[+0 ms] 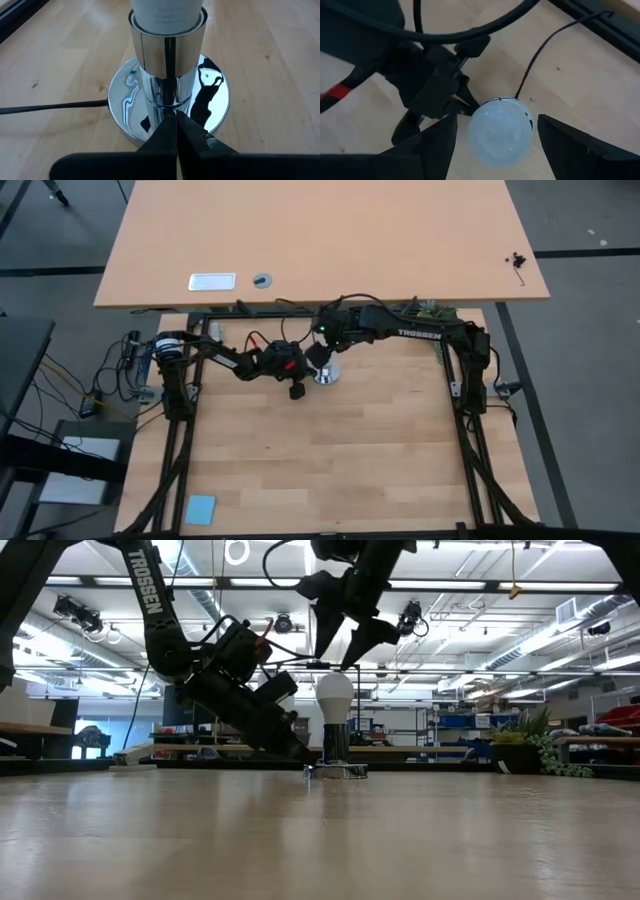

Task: Screw lightbulb
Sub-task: Remove the lightbulb from the lamp

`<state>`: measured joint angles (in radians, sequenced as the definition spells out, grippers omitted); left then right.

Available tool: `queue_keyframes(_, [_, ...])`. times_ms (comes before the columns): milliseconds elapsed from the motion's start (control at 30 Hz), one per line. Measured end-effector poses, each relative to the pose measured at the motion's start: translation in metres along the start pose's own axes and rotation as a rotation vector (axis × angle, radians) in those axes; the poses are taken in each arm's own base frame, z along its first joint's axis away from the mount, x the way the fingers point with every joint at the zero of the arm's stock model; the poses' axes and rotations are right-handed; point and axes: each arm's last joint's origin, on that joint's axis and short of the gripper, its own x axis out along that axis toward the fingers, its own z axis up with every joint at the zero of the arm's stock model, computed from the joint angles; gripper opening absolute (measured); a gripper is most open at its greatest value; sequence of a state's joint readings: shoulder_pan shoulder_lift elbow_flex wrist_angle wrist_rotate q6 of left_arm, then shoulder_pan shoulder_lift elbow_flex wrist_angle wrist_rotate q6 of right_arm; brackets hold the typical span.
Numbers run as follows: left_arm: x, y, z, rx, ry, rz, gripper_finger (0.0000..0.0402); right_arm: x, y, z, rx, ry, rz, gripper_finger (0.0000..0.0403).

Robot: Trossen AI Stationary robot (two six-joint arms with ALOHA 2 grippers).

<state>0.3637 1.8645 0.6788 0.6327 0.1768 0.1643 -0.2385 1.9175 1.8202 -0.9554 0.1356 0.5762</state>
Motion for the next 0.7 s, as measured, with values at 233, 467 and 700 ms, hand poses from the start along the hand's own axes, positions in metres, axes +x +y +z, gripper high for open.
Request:
queue_keyframes(233, [0.000, 0.000, 0.000, -0.008, 0.001, -0.001, 0.0001, 0.021, 0.005, -0.017, 0.030, -0.002, -0.082, 0.0282])
queue_keyframes(467, [0.000, 0.000, 0.000, -0.009, 0.000, -0.001, 0.0001, 0.029, 0.003, -0.024, 0.084, -0.007, -0.107, 0.0282])
queue_keyframes(700, [0.000, 0.000, 0.000, -0.009, -0.002, 0.000, 0.0001, 0.030, 0.003, -0.020, -0.320, -0.002, -0.066, 0.0262])
